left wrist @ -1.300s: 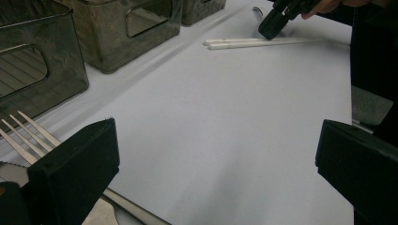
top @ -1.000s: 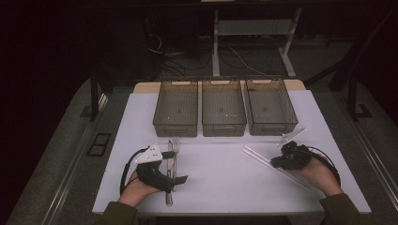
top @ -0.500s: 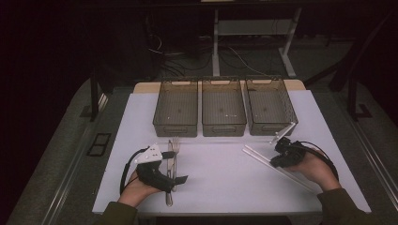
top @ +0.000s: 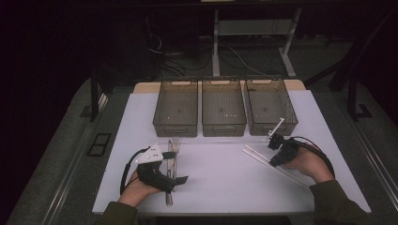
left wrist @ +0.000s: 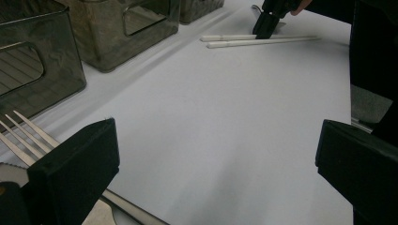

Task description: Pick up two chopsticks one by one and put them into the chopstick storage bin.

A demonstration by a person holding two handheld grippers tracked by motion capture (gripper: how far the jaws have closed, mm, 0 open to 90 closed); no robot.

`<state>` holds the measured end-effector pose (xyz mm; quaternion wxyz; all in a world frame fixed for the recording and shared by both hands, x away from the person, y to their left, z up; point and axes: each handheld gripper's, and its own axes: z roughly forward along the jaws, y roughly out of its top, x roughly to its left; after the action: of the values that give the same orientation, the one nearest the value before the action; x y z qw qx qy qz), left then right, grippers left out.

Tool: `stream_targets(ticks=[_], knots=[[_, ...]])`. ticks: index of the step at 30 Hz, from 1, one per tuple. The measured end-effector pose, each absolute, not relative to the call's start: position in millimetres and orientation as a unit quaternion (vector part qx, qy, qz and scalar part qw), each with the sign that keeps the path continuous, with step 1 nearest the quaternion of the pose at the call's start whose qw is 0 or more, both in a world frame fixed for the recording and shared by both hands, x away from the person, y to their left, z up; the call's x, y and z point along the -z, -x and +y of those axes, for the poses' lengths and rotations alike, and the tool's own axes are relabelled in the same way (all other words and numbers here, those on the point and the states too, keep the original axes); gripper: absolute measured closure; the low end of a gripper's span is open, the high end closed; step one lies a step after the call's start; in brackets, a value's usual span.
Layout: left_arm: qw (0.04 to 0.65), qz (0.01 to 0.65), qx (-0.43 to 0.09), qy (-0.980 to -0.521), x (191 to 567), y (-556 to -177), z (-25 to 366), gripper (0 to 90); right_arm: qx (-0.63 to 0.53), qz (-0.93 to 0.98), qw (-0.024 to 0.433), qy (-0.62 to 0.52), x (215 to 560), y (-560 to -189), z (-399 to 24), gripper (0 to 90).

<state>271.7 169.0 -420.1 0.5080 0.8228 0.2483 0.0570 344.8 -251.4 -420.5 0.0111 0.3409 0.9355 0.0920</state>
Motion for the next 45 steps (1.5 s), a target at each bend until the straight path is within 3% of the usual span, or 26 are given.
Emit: stream_targets(ticks=[19,33,45], knots=[[0.506,0.244,-0.058,-0.825,419.5,-271.4,169.5,0.0,-0.123,0.929,0.015,-0.350,412.6,-342.2,-255.3,84.4],[0.508,0.248,-0.058,-0.823,420.1,-272.3,170.2,0.0,-0.251,0.892,0.028,-0.374,387.0,-337.8,-275.2,84.4],[0.512,0.250,-0.059,-0.819,419.8,-271.5,169.3,0.0,-0.316,0.865,0.041,-0.387,367.5,-345.9,-268.2,84.3]])
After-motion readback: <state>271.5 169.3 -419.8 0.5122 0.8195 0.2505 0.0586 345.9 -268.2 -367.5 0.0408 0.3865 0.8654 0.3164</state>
